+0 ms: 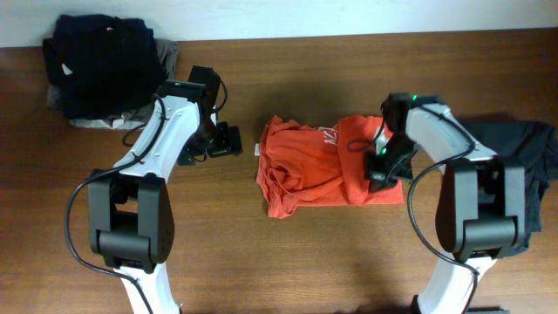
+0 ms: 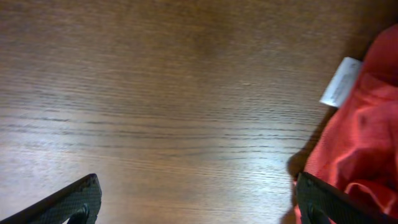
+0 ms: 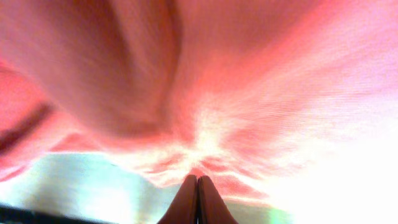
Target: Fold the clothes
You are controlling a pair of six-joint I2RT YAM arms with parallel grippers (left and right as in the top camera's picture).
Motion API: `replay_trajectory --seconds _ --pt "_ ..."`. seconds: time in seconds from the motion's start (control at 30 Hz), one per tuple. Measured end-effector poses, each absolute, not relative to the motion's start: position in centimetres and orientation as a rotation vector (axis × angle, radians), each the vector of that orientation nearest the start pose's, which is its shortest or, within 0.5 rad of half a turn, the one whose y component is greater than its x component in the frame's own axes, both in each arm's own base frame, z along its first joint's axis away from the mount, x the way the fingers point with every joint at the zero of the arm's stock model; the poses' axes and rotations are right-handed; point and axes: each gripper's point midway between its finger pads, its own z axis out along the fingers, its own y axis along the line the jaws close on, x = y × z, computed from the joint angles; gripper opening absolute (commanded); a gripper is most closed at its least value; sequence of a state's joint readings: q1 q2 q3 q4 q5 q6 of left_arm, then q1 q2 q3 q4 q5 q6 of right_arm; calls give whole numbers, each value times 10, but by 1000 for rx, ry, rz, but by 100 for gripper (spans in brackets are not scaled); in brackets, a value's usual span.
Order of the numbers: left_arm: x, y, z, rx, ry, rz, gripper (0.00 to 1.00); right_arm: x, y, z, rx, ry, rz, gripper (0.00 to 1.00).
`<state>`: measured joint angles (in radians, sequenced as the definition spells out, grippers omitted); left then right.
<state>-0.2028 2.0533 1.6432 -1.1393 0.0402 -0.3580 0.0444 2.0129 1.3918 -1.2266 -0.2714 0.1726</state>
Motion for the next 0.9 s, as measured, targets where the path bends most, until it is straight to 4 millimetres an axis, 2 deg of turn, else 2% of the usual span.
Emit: replay_trajectory --seconds 0.03,0.07,0.1,0.2,0.3,0.43,0.5,0.67,0.9 --pt "388 -89 59 -242 3118 -95 99 314 53 42 293 3369 375 53" --pt "389 -90 59 -241 3115 -104 99 320 50 52 296 3352 353 83" --pt "390 -91 59 -240 3113 -111 99 324 48 58 298 3346 337 99" --pt "391 -98 60 -219 3113 -169 99 346 44 83 274 3270 293 99" --pt "391 -115 60 -136 3108 -326 99 357 41 98 260 3222 270 99" --pt "390 -143 55 -2 3069 -585 99 358 39 100 259 3216 249 99" --pt "389 -151 50 32 3046 -657 99 358 38 100 259 3217 245 99" --pt "382 -166 40 114 3002 -819 99 356 38 100 259 3224 239 99" --pt "381 -180 45 192 2944 -960 99 355 38 100 260 3226 239 99"
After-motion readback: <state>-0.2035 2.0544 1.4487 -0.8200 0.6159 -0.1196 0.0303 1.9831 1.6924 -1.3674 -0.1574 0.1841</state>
